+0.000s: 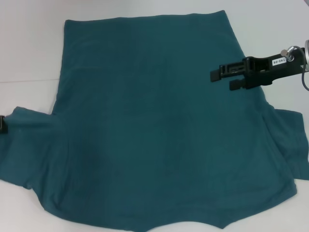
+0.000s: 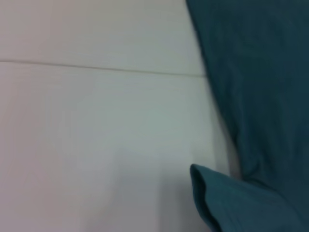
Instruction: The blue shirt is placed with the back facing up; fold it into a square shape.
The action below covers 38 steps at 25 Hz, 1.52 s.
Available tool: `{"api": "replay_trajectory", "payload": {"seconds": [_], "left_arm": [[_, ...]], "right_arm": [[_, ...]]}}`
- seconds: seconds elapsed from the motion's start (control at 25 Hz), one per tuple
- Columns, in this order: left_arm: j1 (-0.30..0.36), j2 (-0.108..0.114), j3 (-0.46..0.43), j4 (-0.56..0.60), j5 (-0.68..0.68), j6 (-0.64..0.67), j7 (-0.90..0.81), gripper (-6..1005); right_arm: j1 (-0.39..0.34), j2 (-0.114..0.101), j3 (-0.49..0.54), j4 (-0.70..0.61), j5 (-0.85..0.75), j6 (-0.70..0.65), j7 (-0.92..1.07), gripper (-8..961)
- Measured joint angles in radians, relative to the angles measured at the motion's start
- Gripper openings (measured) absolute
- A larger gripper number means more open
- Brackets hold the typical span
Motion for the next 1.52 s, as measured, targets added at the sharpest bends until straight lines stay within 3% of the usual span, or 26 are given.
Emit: {"api": "replay_trajectory", "payload": {"seconds": [0.56,0.64,0.8,1.0,1.28,1.52], "left_arm": [[-0.163,0.009,-0.004,0.010,0.010,0.229,-0.126,2],[-0.187,0.003,-0.002,0.009,0.010,0.251,-0.150,2],[-0.225,-0.030,0.001,-0.006,0.008,0.258,-0.162,1],[-0.280,-0.058,0.002,-0.111,0.011,0.185,-0.152,2],[-0.327,-0.061,0.003,-0.290,0.000,0.024,-0.150,2],[-0.339,-0.065,-0.001,-0.357,-0.063,-0.092,-0.146,3]], "right_arm": [[0.000,0.005,-0.007,0.002,-0.002,-0.001,0.001,944],[0.000,0.005,-0.007,0.004,-0.002,-0.002,0.001,944],[0.000,0.006,-0.007,0.008,-0.002,-0.001,0.000,944],[-0.001,0.007,-0.007,0.008,0.000,-0.001,0.001,944],[-0.002,0.012,-0.007,0.008,-0.001,-0.001,-0.001,945],[-0.002,0.015,-0.007,0.008,-0.001,0.000,-0.002,945]]}}
